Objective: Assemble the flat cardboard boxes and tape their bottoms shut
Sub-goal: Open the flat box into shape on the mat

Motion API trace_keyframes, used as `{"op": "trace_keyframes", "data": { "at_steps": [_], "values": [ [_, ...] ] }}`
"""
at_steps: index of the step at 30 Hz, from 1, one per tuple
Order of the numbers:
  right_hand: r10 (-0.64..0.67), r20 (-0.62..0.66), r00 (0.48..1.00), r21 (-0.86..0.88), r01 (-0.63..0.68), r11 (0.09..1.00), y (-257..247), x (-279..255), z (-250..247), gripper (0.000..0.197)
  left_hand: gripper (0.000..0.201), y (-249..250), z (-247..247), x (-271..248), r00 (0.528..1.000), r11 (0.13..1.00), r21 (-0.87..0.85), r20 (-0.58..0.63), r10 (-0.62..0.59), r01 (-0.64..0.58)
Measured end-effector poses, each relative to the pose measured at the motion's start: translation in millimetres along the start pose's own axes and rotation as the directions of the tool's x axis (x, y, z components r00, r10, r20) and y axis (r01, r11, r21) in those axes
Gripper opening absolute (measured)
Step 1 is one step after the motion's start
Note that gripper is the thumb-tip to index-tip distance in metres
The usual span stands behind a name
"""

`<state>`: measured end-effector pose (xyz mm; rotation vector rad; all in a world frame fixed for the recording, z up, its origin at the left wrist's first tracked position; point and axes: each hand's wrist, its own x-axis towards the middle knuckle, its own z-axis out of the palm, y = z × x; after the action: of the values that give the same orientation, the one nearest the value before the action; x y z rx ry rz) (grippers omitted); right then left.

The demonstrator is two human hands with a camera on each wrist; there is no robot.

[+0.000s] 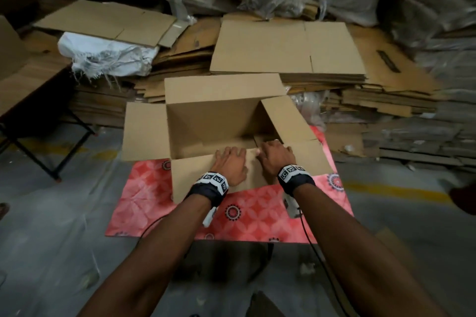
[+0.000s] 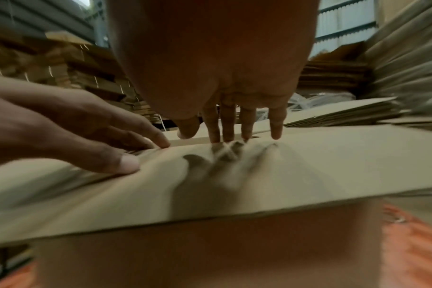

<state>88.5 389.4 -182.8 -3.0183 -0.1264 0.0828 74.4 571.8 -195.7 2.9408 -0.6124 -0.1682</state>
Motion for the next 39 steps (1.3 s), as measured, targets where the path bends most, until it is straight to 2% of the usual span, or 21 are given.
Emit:
{"op": "trace_keyframes", "data": {
  "at_steps": [4,6,8,10,12,13,15,18,20,23,28,29,31,33,35,37,39],
  "values": [
    [-0.019,0.086,0.996,-0.183,0.034,0.982,47,24,-8,0.044,0.039,27,-7,46,0.996,0.996,-0.059,0.051,0.071,-0.068],
    [-0.096,0.072,0.993,-0.244,0.111,0.963,65,28,-20,0.039,0.034,37,-10,66,0.992,0.99,-0.128,0.1,0.074,-0.061],
    [-0.215,-0.022,0.976,-0.284,0.2,0.938,82,27,-44,0.033,0.035,44,-12,83,0.984,0.977,-0.202,0.146,0.106,-0.075],
    [-0.265,-0.202,0.943,-0.291,0.2,0.935,104,29,-72,0.027,0.035,50,-11,97,0.979,0.964,-0.255,0.16,0.124,-0.081],
    [-0.19,-0.367,0.911,-0.213,0.117,0.97,136,35,-93,0.023,0.034,52,-8,104,0.977,0.949,-0.311,0.182,0.109,-0.048],
    [-0.114,-0.396,0.911,-0.161,0.053,0.986,153,39,-99,0.023,0.034,53,-7,106,0.976,0.944,-0.33,0.197,0.093,-0.024],
    [0.038,-0.385,0.922,-0.066,-0.069,0.995,188,50,-104,0.026,0.036,54,-4,107,0.973,0.944,-0.33,0.224,0.052,0.026],
    [0.263,-0.221,0.939,0.158,-0.232,0.96,226,63,-87,0.041,0.04,58,-3,100,0.969,0.956,-0.286,0.246,0.002,0.071],
    [0.348,-0.036,0.937,0.376,-0.31,0.873,241,66,-64,0.048,0.044,62,-5,97,0.968,0.968,-0.236,0.249,-0.022,0.082],
    [0.355,0.182,0.917,0.692,-0.375,0.616,238,65,-29,0.041,0.046,66,-7,97,0.969,0.978,-0.188,0.244,-0.044,0.092],
    [0.362,0.336,0.869,0.846,-0.448,0.29,232,67,28,0.046,0.047,62,-4,101,0.967,0.979,-0.184,0.253,-0.038,0.087],
    [0.363,0.336,0.869,0.858,-0.441,0.262,229,65,27,0.043,0.051,62,-5,101,0.966,0.98,-0.182,0.255,-0.035,0.083],
    [0.38,0.27,0.885,0.85,-0.404,0.338,221,57,13,0.039,0.062,62,-6,100,0.965,0.979,-0.183,0.262,-0.035,0.086],
    [0.384,0.112,0.917,0.773,-0.323,0.546,217,51,6,0.043,0.073,64,-7,98,0.968,0.98,-0.182,0.249,-0.032,0.08],
    [0.332,-0.104,0.938,0.6,-0.207,0.773,207,39,-1,0.049,0.086,66,-8,91,0.97,0.985,-0.165,0.243,-0.016,0.058],
    [0.181,-0.198,0.963,0.437,-0.079,0.896,192,24,-4,0.062,0.114,67,-8,74,0.962,0.988,-0.152,0.271,0.008,0.035],
    [-0.057,-0.137,0.989,0.398,0.108,0.911,170,5,-10,0.074,0.144,67,-7,51,0.962,0.998,-0.052,0.27,0.049,-0.036]
  ]
}}
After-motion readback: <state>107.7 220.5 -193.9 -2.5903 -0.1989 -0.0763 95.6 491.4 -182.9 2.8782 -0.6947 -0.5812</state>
